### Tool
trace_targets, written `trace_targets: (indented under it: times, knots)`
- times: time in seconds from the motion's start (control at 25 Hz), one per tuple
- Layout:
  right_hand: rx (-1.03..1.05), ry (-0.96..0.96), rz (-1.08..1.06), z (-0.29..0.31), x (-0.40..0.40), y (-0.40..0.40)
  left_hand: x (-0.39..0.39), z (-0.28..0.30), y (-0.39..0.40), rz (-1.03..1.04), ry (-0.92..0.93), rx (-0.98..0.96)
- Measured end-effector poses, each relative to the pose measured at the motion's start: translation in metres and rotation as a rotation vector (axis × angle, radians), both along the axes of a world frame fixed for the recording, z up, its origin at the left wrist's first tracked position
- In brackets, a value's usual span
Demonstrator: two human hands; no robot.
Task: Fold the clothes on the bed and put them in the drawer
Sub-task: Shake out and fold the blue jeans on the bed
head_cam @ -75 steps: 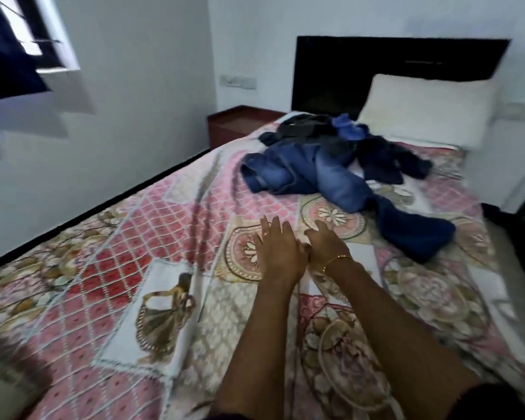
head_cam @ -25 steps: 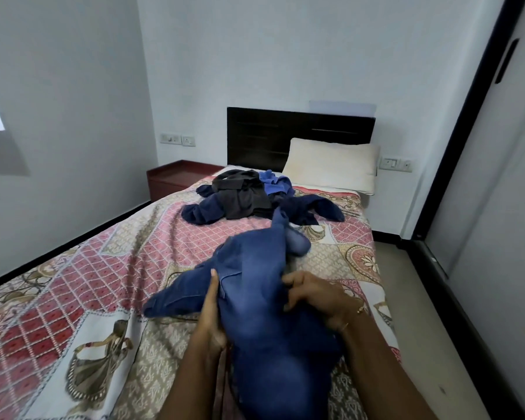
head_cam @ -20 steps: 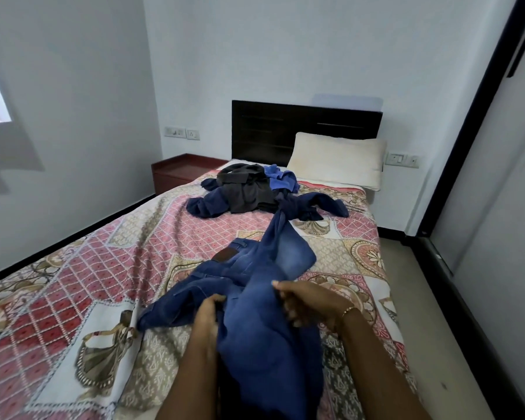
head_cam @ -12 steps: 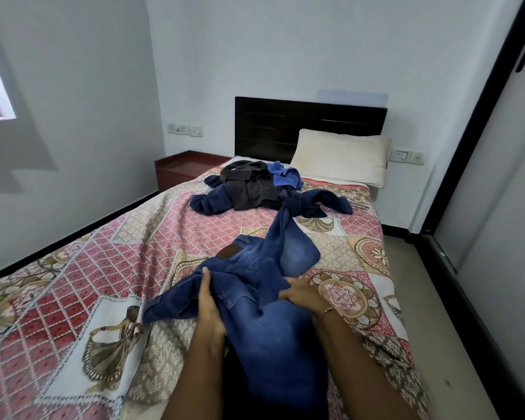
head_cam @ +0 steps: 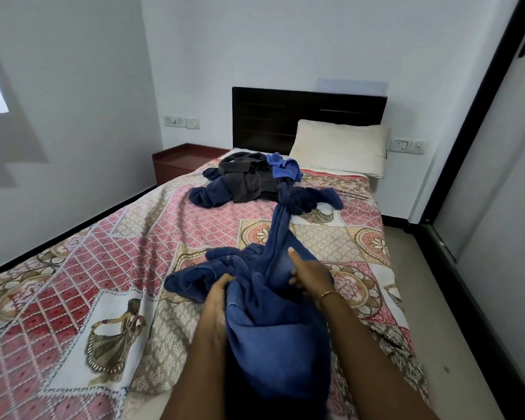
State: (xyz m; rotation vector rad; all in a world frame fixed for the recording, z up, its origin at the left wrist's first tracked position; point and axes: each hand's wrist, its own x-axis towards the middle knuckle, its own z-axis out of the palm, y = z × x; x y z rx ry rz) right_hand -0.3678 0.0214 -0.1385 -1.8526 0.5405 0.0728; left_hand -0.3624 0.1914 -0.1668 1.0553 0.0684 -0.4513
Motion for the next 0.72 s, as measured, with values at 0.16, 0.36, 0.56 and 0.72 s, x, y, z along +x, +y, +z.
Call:
trace_targets:
  times: [0.16,0.36,0.56,0.72]
  knots:
    - [-0.169,0.020,-0.087,-0.007,0.018,0.010,-0.002,0.017,-0.020,-0.046,0.109,-0.239]
    - [-0.294,0.106,0.140,-0.018,0.044,-0.015,0.016,0.027,-0.045,-0.006,0.161,-0.325]
    - [0.169,-0.237,-0.084,0.036,0.075,-0.071,0.036,0.098,-0.090,0.072,0.036,-0.434]
    - [0.691,-0.441,0.031,0.150,0.057,-0.097,0.043,0.193,-0.117,0.046,-0.088,-0.423]
